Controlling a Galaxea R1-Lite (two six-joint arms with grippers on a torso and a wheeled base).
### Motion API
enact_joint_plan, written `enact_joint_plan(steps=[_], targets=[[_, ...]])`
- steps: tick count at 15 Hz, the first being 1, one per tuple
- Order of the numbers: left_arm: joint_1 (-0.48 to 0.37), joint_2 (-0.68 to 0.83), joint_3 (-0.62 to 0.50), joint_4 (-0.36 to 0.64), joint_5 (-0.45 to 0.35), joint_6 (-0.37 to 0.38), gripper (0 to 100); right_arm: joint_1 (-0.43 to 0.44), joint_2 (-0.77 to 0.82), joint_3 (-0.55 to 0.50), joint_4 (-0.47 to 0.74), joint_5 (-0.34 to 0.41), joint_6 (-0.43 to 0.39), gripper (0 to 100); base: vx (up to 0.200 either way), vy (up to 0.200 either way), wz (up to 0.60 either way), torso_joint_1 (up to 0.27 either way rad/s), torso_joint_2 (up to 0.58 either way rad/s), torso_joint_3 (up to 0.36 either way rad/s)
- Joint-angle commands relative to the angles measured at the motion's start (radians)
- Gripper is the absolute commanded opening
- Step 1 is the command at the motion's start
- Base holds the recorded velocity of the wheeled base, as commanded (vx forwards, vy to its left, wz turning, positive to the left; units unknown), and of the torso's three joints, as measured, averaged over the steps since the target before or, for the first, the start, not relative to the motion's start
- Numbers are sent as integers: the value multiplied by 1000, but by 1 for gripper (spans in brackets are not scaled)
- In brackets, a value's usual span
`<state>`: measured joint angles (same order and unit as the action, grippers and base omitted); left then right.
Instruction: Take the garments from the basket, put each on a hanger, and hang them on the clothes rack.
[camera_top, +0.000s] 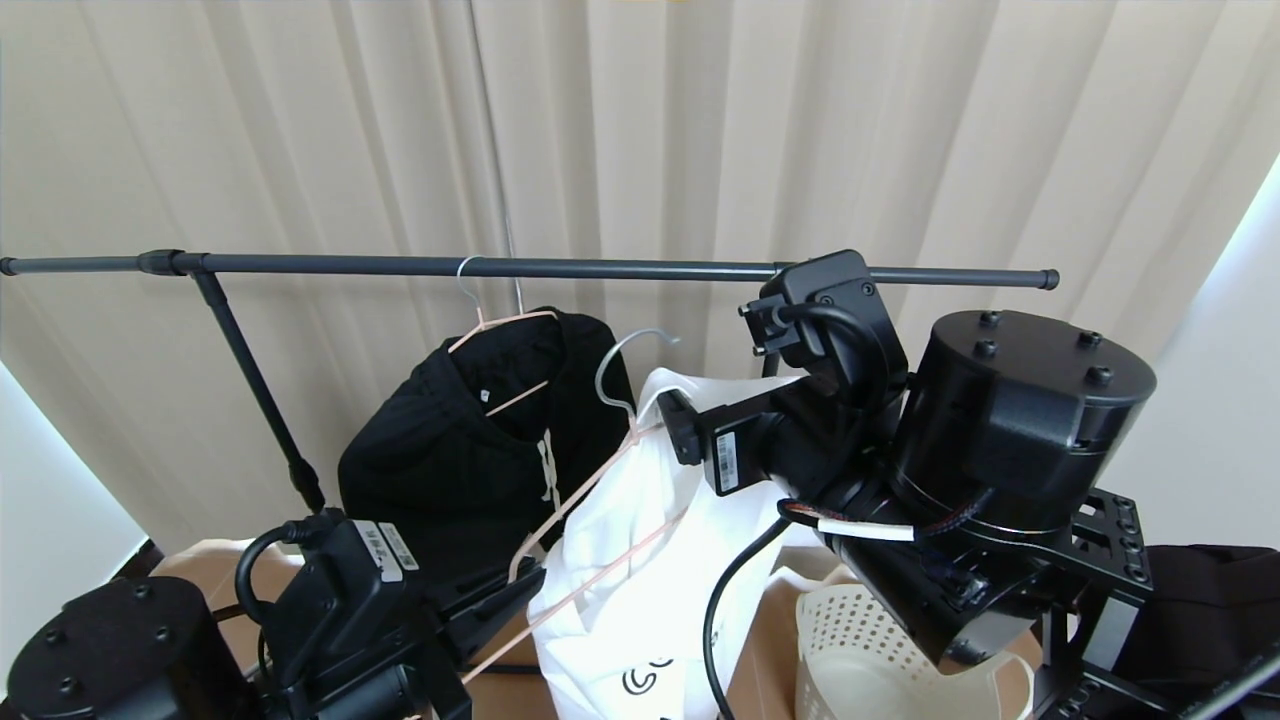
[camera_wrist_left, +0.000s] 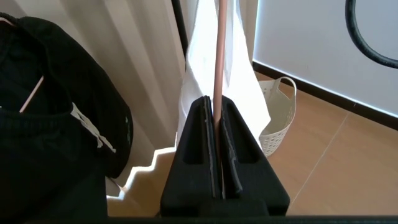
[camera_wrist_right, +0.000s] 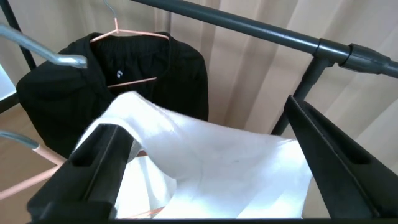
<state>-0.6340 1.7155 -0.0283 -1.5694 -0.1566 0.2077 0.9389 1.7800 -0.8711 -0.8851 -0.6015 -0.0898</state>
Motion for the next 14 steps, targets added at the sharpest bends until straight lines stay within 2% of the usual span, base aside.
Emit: enact_joint_plan(steps=[1, 14], targets=[[8, -2, -4, -1, 0, -4, 0, 1, 1, 3, 0, 0, -1, 100, 0, 0, 0, 0, 0, 0], [71, -4, -36, -1, 0, -30, 0, 1, -17, 9, 2, -12, -2, 100, 0, 0, 0, 0, 0, 0]])
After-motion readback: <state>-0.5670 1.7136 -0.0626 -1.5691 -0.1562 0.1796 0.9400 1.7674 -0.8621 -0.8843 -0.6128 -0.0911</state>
